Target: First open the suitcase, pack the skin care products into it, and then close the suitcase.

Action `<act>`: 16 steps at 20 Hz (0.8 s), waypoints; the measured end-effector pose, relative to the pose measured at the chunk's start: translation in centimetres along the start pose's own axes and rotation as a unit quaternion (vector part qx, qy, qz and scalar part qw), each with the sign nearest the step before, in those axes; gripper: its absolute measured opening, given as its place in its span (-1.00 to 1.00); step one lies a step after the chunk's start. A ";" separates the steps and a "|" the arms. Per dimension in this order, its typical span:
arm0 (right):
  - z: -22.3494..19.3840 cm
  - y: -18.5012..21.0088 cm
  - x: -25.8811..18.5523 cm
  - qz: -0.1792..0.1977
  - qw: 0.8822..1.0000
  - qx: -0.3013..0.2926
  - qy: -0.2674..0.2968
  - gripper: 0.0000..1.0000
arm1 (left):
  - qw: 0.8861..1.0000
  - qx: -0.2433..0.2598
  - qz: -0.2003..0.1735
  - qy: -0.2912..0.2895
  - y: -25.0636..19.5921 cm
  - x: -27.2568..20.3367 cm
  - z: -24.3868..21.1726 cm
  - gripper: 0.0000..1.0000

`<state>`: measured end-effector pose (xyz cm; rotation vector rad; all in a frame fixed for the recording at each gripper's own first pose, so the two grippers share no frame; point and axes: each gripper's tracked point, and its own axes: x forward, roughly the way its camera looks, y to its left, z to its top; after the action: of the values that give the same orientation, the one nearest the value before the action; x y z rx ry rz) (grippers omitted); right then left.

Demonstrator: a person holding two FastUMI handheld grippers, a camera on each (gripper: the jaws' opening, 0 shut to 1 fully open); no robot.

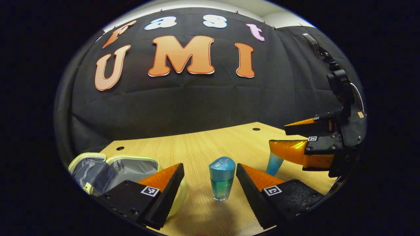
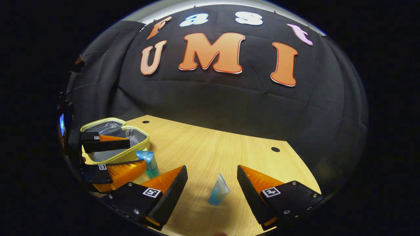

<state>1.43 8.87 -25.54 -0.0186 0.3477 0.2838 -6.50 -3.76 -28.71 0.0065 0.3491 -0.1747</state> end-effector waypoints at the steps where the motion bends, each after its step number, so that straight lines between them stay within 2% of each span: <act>1: -0.4 -0.1 0.3 0.001 1.000 0.004 0.003 0.92 | 1.000 0.000 0.001 0.005 -0.1 0.6 -0.6 0.97; 6: -2.6 -0.1 1.4 0.008 1.000 0.001 0.020 0.92 | 0.999 -0.009 -0.011 0.031 -0.9 2.9 -3.3 0.97; 9: -3.8 0.0 2.0 0.011 0.999 0.000 0.031 0.92 | 0.999 -0.011 -0.022 0.046 -1.6 4.1 -4.8 0.83; 12: -4.7 -0.1 2.6 0.016 0.999 0.002 0.044 0.92 | 0.998 -0.016 -0.031 0.053 -2.2 5.0 -5.2 0.48; 13: -5.0 -0.1 2.8 0.016 0.999 0.002 0.045 0.93 | 0.998 -0.013 -0.029 0.052 -2.1 5.3 -5.3 0.15; 14: -5.1 -0.1 3.0 0.017 0.999 0.002 0.047 0.93 | 0.998 -0.013 -0.031 0.052 -2.2 5.2 -5.2 0.04; 16: -5.7 0.1 3.3 0.023 0.998 0.007 0.052 0.93 | 0.998 -0.021 -0.032 0.058 -2.3 5.3 -5.1 -0.02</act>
<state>2.47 9.45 -32.02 -0.0120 0.4535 0.3276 -3.73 -6.78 -35.26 -0.0370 0.4684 -0.2304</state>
